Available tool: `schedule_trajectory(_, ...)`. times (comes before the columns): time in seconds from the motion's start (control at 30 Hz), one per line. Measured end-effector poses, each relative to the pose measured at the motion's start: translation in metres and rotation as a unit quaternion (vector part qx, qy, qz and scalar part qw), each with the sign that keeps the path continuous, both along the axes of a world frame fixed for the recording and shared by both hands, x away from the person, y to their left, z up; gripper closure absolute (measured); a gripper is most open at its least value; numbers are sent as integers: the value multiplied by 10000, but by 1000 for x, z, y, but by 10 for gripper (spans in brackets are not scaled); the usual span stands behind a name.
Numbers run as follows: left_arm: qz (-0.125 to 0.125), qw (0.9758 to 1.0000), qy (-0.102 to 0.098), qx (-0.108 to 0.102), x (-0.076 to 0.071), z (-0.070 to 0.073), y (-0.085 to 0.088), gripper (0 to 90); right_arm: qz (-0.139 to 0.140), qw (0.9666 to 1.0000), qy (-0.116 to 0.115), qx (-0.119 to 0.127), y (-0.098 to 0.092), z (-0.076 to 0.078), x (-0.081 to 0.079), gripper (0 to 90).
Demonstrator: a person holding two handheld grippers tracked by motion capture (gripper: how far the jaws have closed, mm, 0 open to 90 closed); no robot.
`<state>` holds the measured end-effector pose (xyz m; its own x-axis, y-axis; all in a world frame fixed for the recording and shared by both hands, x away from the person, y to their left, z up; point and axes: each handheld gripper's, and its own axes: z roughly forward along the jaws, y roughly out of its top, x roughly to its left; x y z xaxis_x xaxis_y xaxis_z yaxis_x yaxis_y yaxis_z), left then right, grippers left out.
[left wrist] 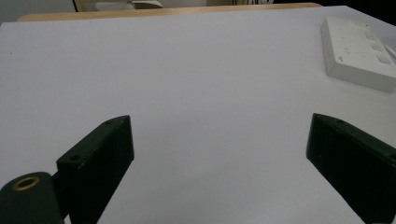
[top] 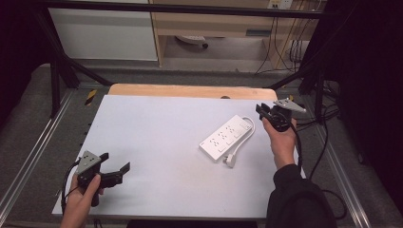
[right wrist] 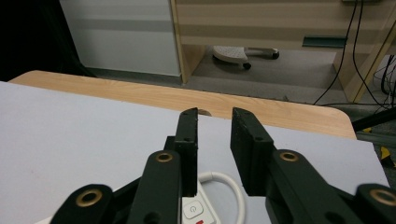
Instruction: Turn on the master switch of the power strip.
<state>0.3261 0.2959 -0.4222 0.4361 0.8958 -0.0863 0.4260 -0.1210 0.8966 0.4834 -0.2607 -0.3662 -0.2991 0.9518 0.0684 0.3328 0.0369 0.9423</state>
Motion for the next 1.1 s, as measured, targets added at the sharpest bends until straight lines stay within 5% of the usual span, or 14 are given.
schedule_trajectory(0.53,-4,10000,10,-10,0,0,0,76,-1,10000,-49,14,8,-8,7,896)
schedule_trajectory(1.1,-8,10000,-13,-20,0,0,2,76,13,9998,185,-112,14,-19,15,900)
